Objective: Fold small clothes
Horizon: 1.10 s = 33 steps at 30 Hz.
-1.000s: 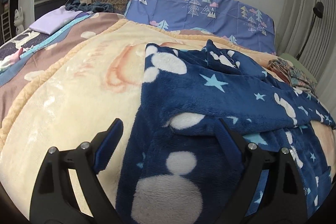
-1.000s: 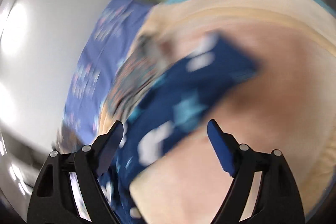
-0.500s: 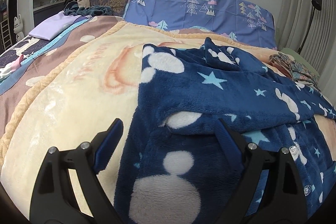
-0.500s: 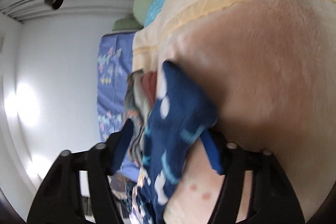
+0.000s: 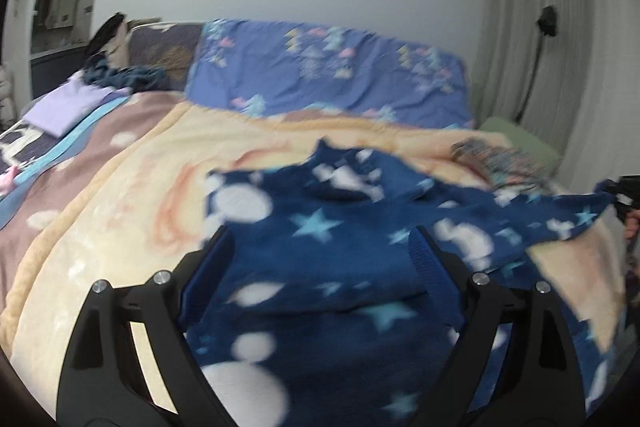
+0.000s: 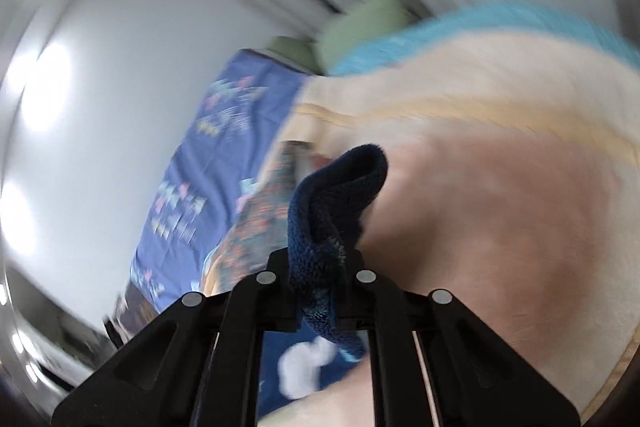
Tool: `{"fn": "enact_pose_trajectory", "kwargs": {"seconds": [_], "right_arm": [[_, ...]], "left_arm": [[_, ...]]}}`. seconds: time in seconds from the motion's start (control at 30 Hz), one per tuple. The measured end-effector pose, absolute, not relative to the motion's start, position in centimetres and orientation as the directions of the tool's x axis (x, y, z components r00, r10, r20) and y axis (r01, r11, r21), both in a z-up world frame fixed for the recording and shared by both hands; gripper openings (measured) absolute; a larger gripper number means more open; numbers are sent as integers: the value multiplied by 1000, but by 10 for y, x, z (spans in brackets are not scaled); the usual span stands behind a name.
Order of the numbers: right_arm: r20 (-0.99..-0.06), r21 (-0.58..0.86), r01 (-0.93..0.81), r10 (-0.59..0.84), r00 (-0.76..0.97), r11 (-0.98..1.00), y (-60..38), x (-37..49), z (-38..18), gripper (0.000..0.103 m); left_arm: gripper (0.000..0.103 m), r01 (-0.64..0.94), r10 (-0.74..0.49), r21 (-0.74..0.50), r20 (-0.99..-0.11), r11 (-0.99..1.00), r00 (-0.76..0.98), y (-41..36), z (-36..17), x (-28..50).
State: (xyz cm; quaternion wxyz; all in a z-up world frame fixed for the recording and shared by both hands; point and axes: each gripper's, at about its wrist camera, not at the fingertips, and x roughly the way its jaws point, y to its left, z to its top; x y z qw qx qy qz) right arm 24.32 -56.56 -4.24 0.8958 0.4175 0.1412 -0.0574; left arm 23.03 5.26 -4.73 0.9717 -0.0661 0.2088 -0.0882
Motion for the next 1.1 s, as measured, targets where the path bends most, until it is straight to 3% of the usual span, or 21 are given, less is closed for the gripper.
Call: {"fn": "enact_pose_trajectory", "kwargs": {"seconds": [0.17, 0.33, 0.5, 0.67, 0.8, 0.87, 0.93, 1.0, 1.03, 1.1], "right_arm": [[-241, 580, -3, 175, 955, 815, -473, 259, 14, 9], [-285, 353, -240, 348, 893, 904, -343, 268, 23, 9], [-425, 264, -418, 494, 759, 869, -222, 282, -26, 9], [-542, 131, -534, 511, 667, 835, -140, 265, -75, 9], [-582, 101, -562, 507, 636, 821, -126, 260, -93, 9], [-587, 104, -561, 506, 632, 821, -126, 256, -97, 10], [-587, 120, -560, 514, 626, 820, -126, 257, -95, 11], [-589, 135, -561, 521, 618, 817, -126, 255, -95, 14], [-591, 141, -560, 523, 614, 816, -129, 266, -93, 15], [-593, 164, -560, 535, 602, 812, -131, 266, -92, 22]], "left_arm": [[91, 356, -474, -367, -311, 859, 824, 24, 0, 244], [91, 447, -660, -553, -274, 703, 700, 0, 15, 278], [91, 368, -723, -690, -329, 623, 608, -8, -21, 325], [90, 178, -745, -785, -451, 593, 492, 3, -90, 360], [87, 114, -747, -808, -469, 578, 471, 11, -120, 362], [81, 112, -735, -794, -486, 598, 473, 10, -122, 363], [60, 108, -719, -775, -513, 623, 468, 6, -122, 364], [45, 95, -724, -781, -517, 617, 456, 4, -124, 365], [30, 79, -722, -784, -520, 615, 456, 5, -126, 367], [13, 45, -719, -794, -523, 607, 457, 9, -132, 370]]}}
